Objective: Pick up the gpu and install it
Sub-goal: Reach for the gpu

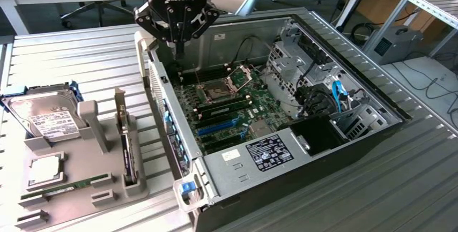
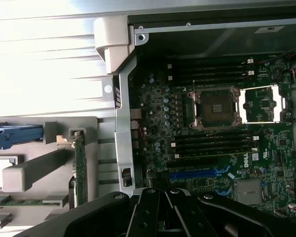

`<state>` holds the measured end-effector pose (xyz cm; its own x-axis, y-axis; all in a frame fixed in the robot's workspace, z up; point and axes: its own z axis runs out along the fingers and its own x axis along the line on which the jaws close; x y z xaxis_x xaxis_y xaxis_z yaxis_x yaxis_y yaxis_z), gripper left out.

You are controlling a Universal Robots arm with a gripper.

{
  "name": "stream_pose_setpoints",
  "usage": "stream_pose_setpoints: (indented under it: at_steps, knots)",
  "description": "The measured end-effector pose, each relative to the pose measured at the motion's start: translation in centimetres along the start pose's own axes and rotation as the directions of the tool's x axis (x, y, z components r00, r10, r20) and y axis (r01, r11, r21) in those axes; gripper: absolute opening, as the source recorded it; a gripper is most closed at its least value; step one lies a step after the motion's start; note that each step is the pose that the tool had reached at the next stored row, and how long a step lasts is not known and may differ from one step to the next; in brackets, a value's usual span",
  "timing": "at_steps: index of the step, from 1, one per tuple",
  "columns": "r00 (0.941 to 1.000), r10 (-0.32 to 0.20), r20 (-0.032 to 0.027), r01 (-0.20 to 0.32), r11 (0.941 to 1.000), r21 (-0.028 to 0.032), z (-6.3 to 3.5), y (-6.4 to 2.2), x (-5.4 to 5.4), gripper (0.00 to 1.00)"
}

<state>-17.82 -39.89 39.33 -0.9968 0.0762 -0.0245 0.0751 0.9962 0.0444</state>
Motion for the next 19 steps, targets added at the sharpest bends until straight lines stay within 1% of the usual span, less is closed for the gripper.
stream_pose_setpoints:
  at_steps: [19]
  knots:
    - [1.0,0.0,0.0,0.0,1.0,0.0,-0.02,-0.05,0.63,0.11]
